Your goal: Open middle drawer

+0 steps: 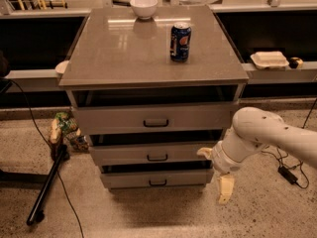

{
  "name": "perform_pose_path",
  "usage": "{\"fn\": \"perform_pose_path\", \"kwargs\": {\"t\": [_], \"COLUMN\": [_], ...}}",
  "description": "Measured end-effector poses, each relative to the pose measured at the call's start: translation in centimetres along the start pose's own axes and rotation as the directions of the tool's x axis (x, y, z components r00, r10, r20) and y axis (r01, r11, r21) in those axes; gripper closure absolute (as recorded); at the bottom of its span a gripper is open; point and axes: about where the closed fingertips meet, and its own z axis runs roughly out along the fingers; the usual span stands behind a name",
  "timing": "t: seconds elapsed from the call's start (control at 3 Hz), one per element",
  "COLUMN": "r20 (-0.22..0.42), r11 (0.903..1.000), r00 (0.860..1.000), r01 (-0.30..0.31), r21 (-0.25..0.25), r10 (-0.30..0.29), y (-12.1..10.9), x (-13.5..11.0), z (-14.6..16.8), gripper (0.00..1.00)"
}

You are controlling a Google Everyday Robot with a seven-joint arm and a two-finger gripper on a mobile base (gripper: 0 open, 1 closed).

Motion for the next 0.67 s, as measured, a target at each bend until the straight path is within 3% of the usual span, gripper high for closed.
{"fn": "perform_pose_path", "kwargs": {"t": [0.33, 0.67], "r20": [-0.028, -0.033], "r11": [0.9953, 0.9813], "r00": [0.995, 0.985], "r01": [0.092, 0.170], "r21": [0.030, 0.090], "r10": [-0.091, -0.168], "y": [-2.2, -4.9], "x": [1.0, 2.4], "z": [2.4, 4.6], "gripper": [0.00, 0.00]}}
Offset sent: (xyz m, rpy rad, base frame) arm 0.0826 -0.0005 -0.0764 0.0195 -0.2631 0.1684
